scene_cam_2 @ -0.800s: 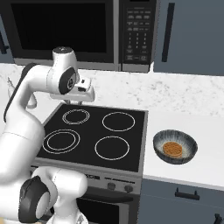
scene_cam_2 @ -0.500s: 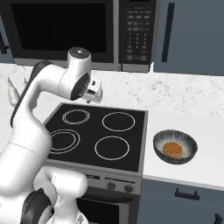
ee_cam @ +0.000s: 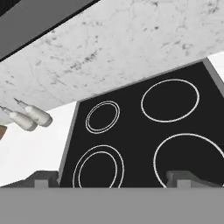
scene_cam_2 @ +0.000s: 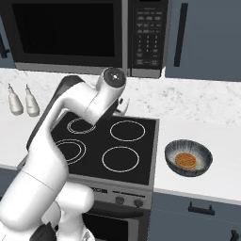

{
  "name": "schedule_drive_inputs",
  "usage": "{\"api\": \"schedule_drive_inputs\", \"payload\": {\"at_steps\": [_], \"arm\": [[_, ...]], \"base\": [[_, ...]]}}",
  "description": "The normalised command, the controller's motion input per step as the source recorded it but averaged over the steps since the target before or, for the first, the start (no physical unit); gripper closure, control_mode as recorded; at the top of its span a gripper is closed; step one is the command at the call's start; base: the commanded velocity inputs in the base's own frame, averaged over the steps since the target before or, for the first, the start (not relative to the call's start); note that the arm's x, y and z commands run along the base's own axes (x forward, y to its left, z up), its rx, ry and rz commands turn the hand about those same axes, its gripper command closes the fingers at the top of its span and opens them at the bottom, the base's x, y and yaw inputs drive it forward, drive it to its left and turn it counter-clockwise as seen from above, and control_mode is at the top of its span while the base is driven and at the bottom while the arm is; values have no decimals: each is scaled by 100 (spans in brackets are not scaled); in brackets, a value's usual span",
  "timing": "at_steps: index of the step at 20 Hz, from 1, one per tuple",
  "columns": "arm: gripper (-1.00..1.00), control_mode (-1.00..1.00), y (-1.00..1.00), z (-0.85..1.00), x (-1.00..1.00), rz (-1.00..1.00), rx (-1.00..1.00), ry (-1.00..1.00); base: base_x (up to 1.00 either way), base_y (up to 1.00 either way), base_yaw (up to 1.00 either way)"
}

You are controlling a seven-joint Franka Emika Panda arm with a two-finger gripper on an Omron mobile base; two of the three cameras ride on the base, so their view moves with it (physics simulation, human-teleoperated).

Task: Open the microwave, place the bowl with waffle inside the microwave, then close the microwave door and turn it on.

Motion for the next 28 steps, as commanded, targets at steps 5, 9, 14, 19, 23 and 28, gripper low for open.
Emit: {"api": "schedule_drive_inputs", "payload": {"at_steps": [5,9,14,19,23,28], "arm": [[-100,-100,-78,66,11,-13,1,-28],[-100,-100,-41,92,5,-14,0,-31],[-100,-100,-10,79,8,-19,-1,-23],[-100,-100,3,12,0,-7,-8,-2],[-100,-100,2,0,0,0,-2,1],[-100,-100,8,11,16,0,-1,0]], "base": [[0,0,0],[0,0,0],[0,0,0],[0,0,0],[0,0,0],[0,0,0]]}}
